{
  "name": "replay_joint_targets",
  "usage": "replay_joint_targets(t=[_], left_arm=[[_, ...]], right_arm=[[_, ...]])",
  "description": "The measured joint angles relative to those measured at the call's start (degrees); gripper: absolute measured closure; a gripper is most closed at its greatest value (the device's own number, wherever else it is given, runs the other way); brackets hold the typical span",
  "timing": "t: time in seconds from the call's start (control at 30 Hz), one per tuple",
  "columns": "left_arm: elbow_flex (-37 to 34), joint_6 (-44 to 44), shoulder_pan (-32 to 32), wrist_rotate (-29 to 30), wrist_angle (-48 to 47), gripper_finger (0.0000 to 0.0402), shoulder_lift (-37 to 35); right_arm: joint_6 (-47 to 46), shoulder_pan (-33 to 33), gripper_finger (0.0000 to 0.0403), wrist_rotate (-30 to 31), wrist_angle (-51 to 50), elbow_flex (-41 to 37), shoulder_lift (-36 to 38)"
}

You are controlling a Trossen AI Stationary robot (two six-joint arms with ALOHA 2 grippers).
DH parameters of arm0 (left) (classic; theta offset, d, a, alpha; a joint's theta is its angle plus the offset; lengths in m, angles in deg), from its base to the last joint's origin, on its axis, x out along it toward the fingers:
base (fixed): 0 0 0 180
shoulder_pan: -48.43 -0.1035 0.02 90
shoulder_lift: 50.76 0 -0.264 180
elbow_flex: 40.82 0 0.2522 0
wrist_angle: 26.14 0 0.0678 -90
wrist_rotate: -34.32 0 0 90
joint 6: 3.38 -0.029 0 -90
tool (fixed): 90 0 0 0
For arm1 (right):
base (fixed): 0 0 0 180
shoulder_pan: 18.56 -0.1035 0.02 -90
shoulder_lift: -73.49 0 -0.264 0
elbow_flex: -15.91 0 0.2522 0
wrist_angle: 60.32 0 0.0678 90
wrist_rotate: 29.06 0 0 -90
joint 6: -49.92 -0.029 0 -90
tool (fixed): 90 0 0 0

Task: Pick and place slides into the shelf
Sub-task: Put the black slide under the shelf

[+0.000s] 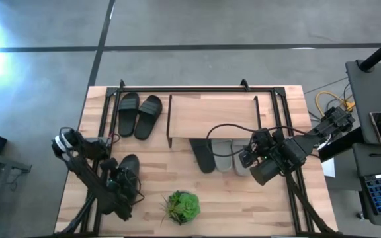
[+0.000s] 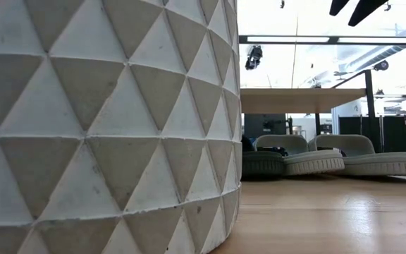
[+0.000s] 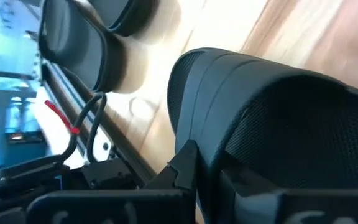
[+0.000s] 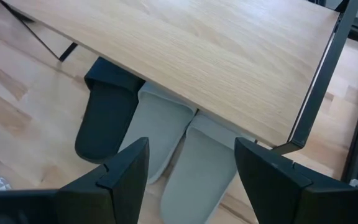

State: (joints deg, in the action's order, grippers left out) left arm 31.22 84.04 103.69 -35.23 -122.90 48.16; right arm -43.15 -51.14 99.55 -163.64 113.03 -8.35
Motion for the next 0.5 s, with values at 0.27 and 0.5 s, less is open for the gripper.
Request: replay_joint_targets(t=[0.27,0.5], left_arm=[[10.99,-0.83,-2.25,9.36,-5.34,0.0401,-14.6],[18.02,-15.24,-12.24,11.27,-1.28,0.0401,-23.85]], right_arm=[[-0.4,0.0,0.0174,0.05,0.02,0.0,0.0],[-0.37,0.0,0.0174,0.46,0.02,0.0,0.0]])
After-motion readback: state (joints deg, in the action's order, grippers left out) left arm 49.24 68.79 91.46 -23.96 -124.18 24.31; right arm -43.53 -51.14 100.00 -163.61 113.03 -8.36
